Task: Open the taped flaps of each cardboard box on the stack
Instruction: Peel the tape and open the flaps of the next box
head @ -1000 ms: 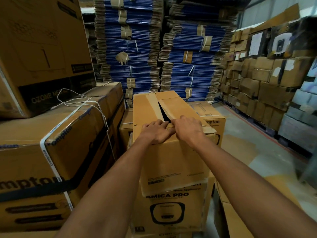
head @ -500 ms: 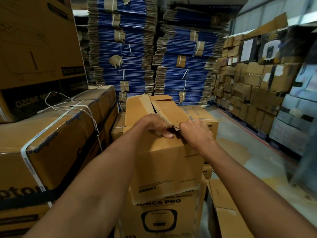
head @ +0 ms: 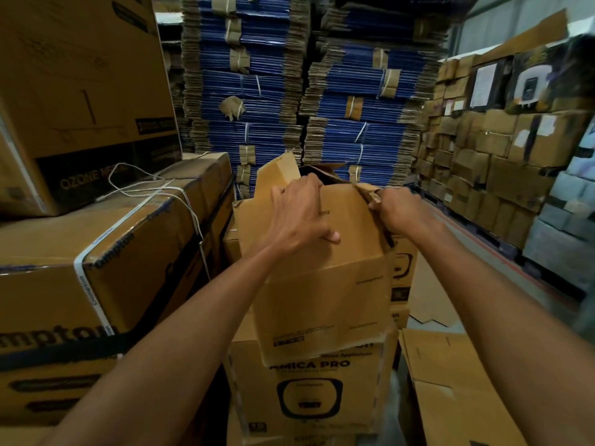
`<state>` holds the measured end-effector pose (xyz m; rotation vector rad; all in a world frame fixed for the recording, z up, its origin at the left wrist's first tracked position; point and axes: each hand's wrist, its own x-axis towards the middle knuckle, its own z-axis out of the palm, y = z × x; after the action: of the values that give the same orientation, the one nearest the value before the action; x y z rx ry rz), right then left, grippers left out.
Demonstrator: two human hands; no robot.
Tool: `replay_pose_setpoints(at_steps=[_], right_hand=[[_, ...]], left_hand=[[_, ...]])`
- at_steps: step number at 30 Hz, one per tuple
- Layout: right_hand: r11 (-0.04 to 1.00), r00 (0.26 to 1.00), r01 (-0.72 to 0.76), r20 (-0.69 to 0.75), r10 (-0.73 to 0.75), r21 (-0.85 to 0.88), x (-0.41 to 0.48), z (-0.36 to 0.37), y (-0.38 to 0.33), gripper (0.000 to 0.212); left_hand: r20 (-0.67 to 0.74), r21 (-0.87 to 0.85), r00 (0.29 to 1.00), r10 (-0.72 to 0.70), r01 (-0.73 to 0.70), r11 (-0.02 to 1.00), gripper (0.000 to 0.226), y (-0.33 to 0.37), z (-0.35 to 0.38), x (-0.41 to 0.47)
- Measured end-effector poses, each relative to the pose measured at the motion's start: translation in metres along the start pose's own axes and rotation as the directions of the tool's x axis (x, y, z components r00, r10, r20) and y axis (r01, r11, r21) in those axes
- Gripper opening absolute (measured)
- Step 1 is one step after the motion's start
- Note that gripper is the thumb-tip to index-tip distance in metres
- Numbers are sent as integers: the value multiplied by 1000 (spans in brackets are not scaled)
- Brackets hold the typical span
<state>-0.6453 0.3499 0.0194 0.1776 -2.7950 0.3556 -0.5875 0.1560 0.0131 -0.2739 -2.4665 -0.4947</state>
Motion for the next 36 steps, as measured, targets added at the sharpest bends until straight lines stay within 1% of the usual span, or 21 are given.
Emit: replay_pose_setpoints(at_steps=[2,3,4,6,7,8,10,12,14,15,18,21,22,23,24,26,28,29,31,33,36], right_hand=[[988,996,8,84,-22,156,7,-5,5,17],[960,989,12,137,-52,281,7,-11,7,24],[894,976,-26,205,-74,447,6,-19,11,35],[687,926,-154,347,-151,710,-5,-38,22,56],[614,896,-178,385,-223,769,-10,-44,28,66],[582,860,-173,410,-304,795,-16,-48,33,74],[539,789,-171,442,-426,825,-27,-46,41,80],[521,744,-159,448,-495,839,-36,-39,47,67],[577,689,-80,463,-558,813,-43,-35,52,49],[621,643,-34,493,-586,783,-48,-35,54,47],[736,506,77,610,-610,672,-61,-33,56,67],[817,459,176,688,-561,549,-78,-23,50,95],[845,471,230,704,-531,483,-83,-18,45,101],[869,509,289,704,-495,403,-88,-11,40,104],[885,572,341,677,-462,316,-94,-2,34,103],[910,762,378,501,-411,171,-103,18,18,95],[929,902,328,235,-362,171,-107,38,4,81],[931,932,310,129,-337,195,-107,47,-1,77],[936,950,308,7,-313,174,-108,62,-12,77],[946,945,317,-108,-309,68,-109,77,-22,79],[951,917,295,-255,-308,-91,-110,100,-25,79]], left_hand=[[-121,106,985,127,-114,988,77,7,-1,-13],[-176,166,966,188,-159,973,73,10,-2,-19],[-224,224,945,238,-188,956,67,12,-3,-24],[-283,292,905,318,-235,927,55,18,-6,-31],[-284,305,888,363,-275,912,50,21,-8,-34],[-262,321,872,414,-326,889,45,26,-10,-37],[-163,366,877,452,-372,853,36,42,-16,-46],[24,395,938,346,-327,858,28,58,-23,-56],[185,381,958,220,-276,883,24,62,-26,-65],[262,361,953,155,-245,900,25,61,-28,-70],[502,246,865,15,-160,956,48,48,-29,-85],[708,220,705,-33,-176,960,97,22,-22,-102],[736,229,677,-29,-208,951,107,11,-18,-107],[734,237,679,-18,-231,944,111,-1,-14,-111],[706,237,708,3,-240,942,109,-13,-9,-114],[583,202,808,84,-245,948,88,-34,3,-114],[412,131,898,153,-225,966,59,-45,12,-107],[342,89,928,150,-191,978,50,-46,15,-102],[281,10,955,95,-102,995,43,-47,20,-89],[319,43,946,55,-72,997,44,-50,24,-77],[478,209,876,54,-173,963,56,-53,28,-63]])
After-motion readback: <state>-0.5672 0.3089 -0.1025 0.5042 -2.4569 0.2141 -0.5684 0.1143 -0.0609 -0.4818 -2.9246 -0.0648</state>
